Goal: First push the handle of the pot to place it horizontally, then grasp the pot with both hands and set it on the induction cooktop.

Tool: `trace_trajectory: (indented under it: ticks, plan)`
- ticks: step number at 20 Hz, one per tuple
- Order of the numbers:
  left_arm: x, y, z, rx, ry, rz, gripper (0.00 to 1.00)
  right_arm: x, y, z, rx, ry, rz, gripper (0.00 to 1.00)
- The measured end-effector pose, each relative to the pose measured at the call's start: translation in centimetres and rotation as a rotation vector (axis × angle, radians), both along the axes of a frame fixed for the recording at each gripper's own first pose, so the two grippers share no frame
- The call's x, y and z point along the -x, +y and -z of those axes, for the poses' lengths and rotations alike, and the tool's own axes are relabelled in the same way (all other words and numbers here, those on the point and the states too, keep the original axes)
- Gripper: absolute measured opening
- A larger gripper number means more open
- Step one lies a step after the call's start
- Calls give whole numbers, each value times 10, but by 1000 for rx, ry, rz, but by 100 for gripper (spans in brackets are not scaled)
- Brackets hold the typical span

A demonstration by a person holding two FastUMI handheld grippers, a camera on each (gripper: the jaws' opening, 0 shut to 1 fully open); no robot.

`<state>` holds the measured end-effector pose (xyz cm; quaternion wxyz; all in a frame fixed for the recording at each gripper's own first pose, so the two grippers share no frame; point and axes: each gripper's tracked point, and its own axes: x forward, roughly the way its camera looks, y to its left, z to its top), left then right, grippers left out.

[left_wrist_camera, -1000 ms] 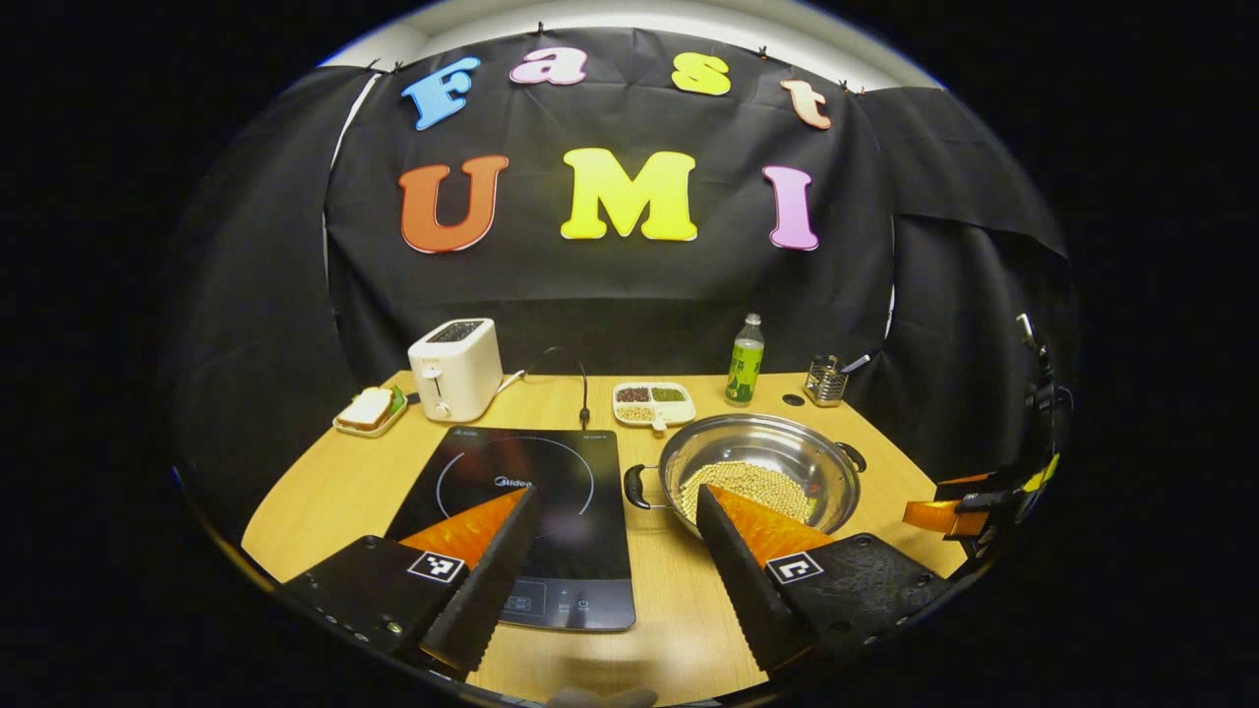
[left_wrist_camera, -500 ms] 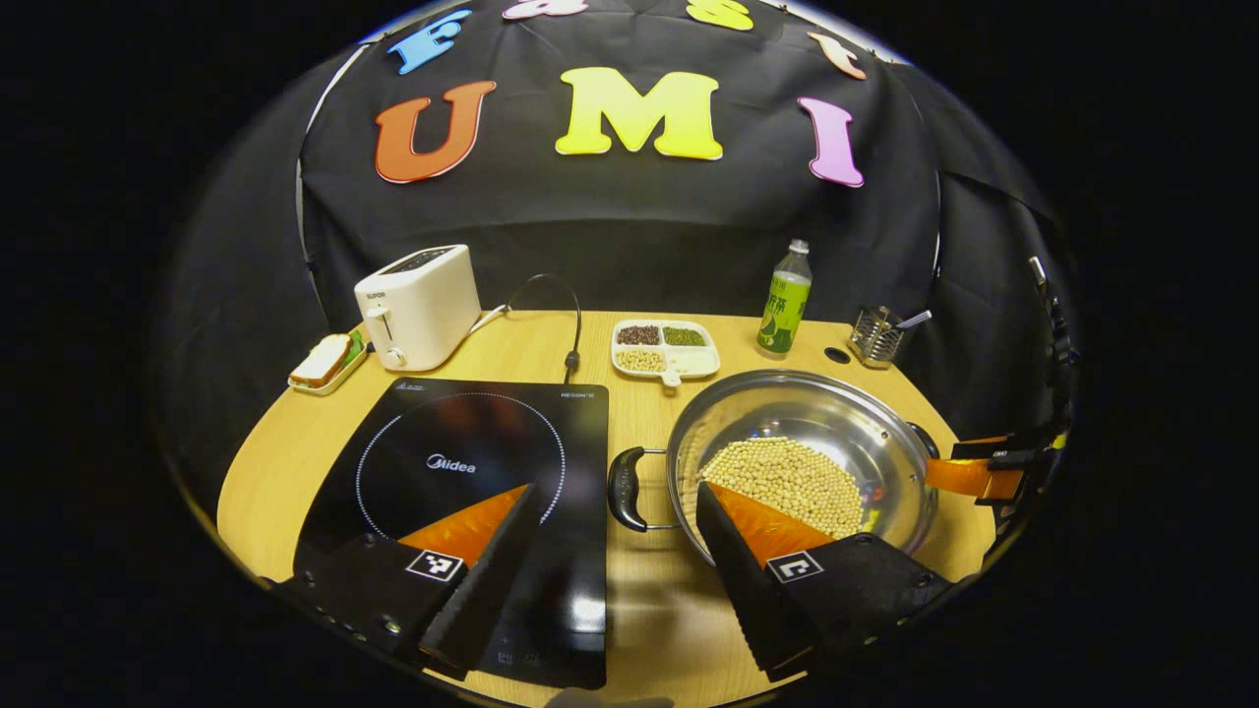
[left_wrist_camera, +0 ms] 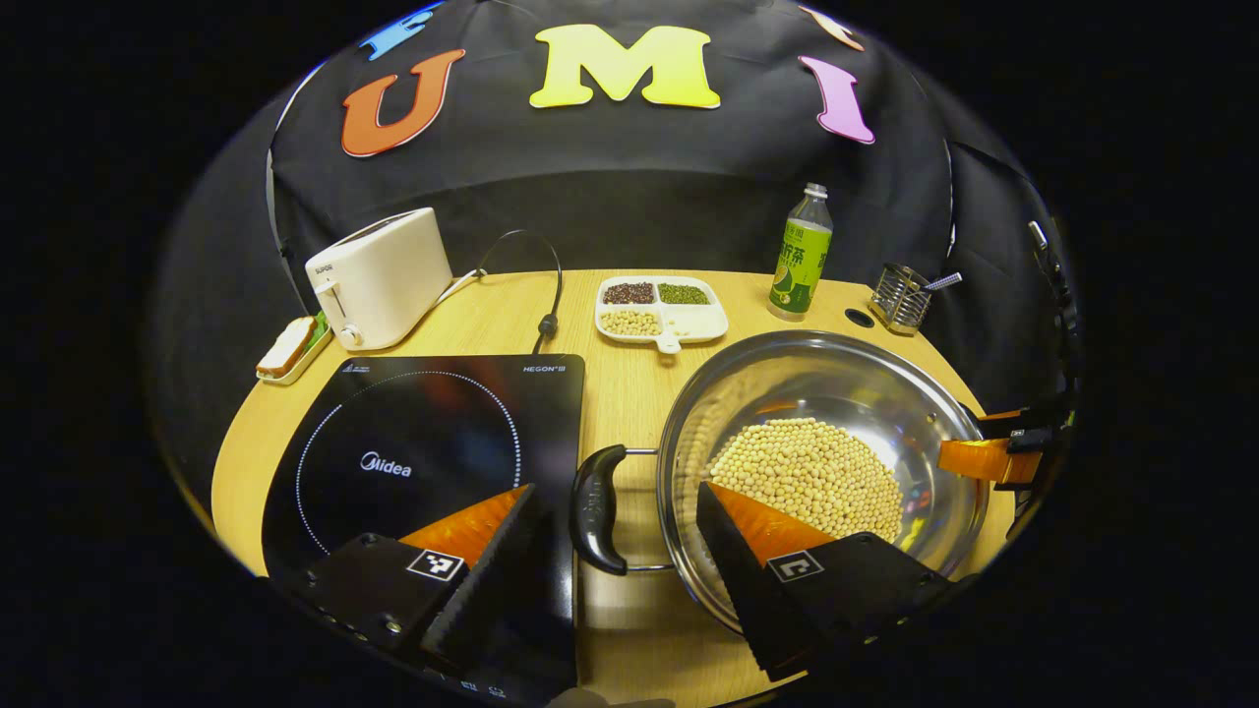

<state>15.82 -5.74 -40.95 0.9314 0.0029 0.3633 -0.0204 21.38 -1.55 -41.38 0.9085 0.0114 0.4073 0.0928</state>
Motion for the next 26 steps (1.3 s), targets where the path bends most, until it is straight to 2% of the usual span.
trace_trajectory:
  ticks: [3, 4, 5, 6, 7, 8, 9, 10, 15, 16, 17, 20, 26]
  plan:
    - [-5, -4, 1, -25, 6, 16, 96, 0, 6, 4, -20, 28, -17, 88]
    - [-6, -5, 1, -27, 12, 22, 94, 0, 7, 3, -19, 39, -14, 84]
    - [-8, -2, 2, -38, 14, 14, 93, 0, 6, 6, -15, 49, -3, 77]
    - [-6, -2, 2, -34, 23, 3, 78, -2, 6, 6, -15, 55, 13, 72]
    - [-6, -2, 2, -26, 27, -1, 87, 0, 6, 5, -10, 68, 24, 70]
    - [-6, 0, 3, -31, 42, -11, 84, 0, 5, 5, 0, 81, 35, 66]
    - [-6, 2, 3, -21, 56, -19, 70, 1, 4, 5, 8, 92, 49, 65]
    - [-7, 1, 3, -15, 70, -27, 63, 2, 4, 6, 13, 97, 53, 63]
    - [-5, 2, 0, -7, 132, -51, 60, 2, 6, 5, 5, 98, 70, 58]
    - [-5, 1, -1, -5, 140, -55, 69, 5, 6, 5, 4, 105, 77, 57]
    - [-5, 1, -1, -15, 148, -40, 58, 9, 7, 5, -3, 116, 87, 56]
    - [-1, 5, -12, -28, 125, -5, 58, 20, 10, -5, -8, 107, 102, 56]
    - [6, 35, -38, -17, 89, -7, 58, 30, 40, -32, 2, 73, 95, 56]
